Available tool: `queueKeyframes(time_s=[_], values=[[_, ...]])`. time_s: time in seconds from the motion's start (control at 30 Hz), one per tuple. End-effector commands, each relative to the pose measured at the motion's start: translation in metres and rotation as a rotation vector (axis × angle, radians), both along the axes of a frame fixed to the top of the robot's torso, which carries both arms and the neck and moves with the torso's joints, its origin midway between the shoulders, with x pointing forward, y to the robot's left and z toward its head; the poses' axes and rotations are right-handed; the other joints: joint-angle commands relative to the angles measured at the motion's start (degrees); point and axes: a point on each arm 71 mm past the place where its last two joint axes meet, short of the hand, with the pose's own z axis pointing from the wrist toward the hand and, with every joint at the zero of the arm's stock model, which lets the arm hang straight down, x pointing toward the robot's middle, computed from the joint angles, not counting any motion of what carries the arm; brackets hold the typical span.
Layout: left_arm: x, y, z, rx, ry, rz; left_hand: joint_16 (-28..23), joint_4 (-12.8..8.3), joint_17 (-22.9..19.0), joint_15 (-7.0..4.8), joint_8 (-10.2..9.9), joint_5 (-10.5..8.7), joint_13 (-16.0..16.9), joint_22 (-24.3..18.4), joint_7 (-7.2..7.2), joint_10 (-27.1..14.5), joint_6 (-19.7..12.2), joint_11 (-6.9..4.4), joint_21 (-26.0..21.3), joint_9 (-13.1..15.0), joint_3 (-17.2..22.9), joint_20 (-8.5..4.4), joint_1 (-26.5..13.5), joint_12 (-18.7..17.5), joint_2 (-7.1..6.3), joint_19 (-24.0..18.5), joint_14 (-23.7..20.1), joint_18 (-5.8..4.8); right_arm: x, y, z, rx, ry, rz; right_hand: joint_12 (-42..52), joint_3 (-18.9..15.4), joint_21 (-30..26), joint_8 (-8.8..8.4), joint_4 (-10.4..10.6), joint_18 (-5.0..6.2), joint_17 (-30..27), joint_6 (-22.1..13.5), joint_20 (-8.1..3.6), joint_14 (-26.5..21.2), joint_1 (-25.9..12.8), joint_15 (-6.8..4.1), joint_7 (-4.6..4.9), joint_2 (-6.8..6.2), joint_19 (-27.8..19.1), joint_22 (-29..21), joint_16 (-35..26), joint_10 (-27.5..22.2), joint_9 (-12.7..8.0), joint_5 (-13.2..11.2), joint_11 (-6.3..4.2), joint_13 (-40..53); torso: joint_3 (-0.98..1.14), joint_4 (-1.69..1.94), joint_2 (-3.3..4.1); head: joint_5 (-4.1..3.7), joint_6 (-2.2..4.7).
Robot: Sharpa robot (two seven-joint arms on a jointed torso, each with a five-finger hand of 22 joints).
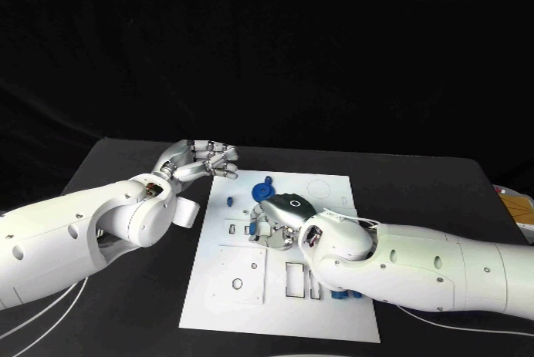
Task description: Assemble the parts on the task board
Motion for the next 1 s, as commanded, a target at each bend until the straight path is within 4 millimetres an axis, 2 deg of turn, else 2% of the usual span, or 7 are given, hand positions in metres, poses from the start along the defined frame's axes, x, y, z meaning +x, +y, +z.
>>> queueKeyframes(time_s=[0.03,0.4,0.6,0.8,0.93,0.97,1.0], values=[[0.000,-0.002,0.001,-0.009,0.000,-0.017,-0.3,0.0,0.1,0.00,-0.3,-0.26,0.0,-0.1,2.10,-0.3,-0.2,0.06,0.0,0.1,-0.4,0.15,0.0,-0.4,0.40,-0.4,-0.4,0.66,-0.001,0.000,-0.003,-0.020,0.006,0.003,-0.2,-0.5,0.3,-0.31,0.0,-0.40,11.0,-0.5,0.28,5.3,-0.7,0.42,0.01,-0.24,6.0,15.1,-0.2,-0.2,0.0,-0.1,0.25,6.9,0.00,-0.01,0.02,0.01,0.00],[0.000,-0.002,0.001,-0.009,0.001,-0.017,-0.3,0.0,0.1,0.00,-0.3,-0.26,0.0,-0.1,2.10,-0.3,-0.2,0.06,0.0,0.1,-0.4,0.15,0.0,-0.4,0.40,-0.4,-0.4,0.66,-0.001,-0.002,-0.003,-0.014,0.000,-0.002,-0.3,-0.8,0.3,-0.43,0.0,-0.40,10.9,-0.7,0.32,5.3,-0.9,0.46,0.06,-0.24,6.0,15.1,-0.2,-0.3,0.0,0.0,0.30,6.8,0.00,0.00,0.01,-0.06,-0.02],[0.001,0.000,-0.001,0.008,0.015,-0.022,-0.3,0.0,0.3,-0.06,-0.3,-0.27,0.1,-0.1,1.89,-0.1,-0.1,-0.07,0.1,0.1,-0.5,0.12,-0.1,-0.3,0.44,-0.3,-0.3,0.70,-0.003,-0.012,0.005,0.049,-0.035,-0.009,-1.0,-5.3,0.2,-2.57,0.1,-0.37,10.3,-3.8,1.00,5.1,-2.4,1.26,1.14,-0.10,5.9,15.0,-0.4,-1.1,-0.6,2.2,1.25,6.2,0.09,0.04,-0.15,0.08,0.00],[0.001,0.000,-0.007,0.109,0.037,-0.059,4.2,0.1,3.6,-2.58,0.7,-0.37,0.9,1.5,-0.22,5.0,1.8,-2.22,4.0,0.8,-2.7,-2.03,-2.4,1.9,0.58,4.1,6.3,0.82,-0.005,-0.030,0.023,0.190,-0.046,0.025,-2.8,-9.0,-3.1,-2.97,0.0,0.55,8.0,-3.6,1.31,4.5,-0.2,1.46,1.27,2.07,3.9,13.0,-1.1,-3.0,-0.4,3.3,1.44,4.3,0.09,-0.14,-0.33,0.37,0.23],[0.000,-0.001,-0.011,0.220,0.045,-0.093,18.5,0.1,12.4,-5.84,2.0,-0.26,3.4,7.1,-1.66,11.9,4.7,-4.68,14.5,1.6,-4.3,-5.50,-3.8,5.8,0.59,11.7,18.0,0.76,-0.003,-0.045,0.038,0.294,-0.024,0.043,-4.9,-8.5,-6.1,-2.97,-0.6,1.32,5.7,-3.3,1.11,3.9,3.2,1.23,1.13,2.58,2.1,11.2,-2.0,-5.0,-0.2,4.3,1.23,2.2,0.17,-0.35,-0.59,0.48,0.36],[0.000,-0.003,-0.014,0.277,0.054,-0.115,24.6,0.0,17.0,-6.31,2.7,-0.15,5.1,10.5,-2.02,12.6,5.1,-5.25,19.6,1.9,-5.0,-6.36,-4.7,7.7,0.68,11.3,17.6,0.52,-0.002,-0.052,0.043,0.331,-0.011,0.038,-5.9,-8.4,-7.7,-3.10,-0.6,1.72,4.5,-3.5,1.06,3.6,4.0,1.20,1.15,2.61,1.2,10.3,-2.5,-5.9,-0.2,4.5,1.23,1.2,0.23,-0.49,-0.85,0.60,0.14],[-0.001,-0.004,-0.016,0.320,0.061,-0.133,31.3,0.1,22.6,-6.72,3.6,-0.23,7.0,17.6,-2.41,13.3,5.5,-5.81,26.4,2.4,-5.4,-6.71,-5.8,10.3,1.35,12.1,18.6,-0.08,-0.001,-0.058,0.047,0.356,0.003,0.030,-5.9,-8.4,-7.7,-3.10,-0.6,1.72,4.5,-3.5,1.06,3.6,4.0,1.20,1.15,2.61,1.2,10.2,-2.5,-5.9,-0.2,4.5,1.23,1.2,0.28,-0.55,-0.94,0.63,0.17]])
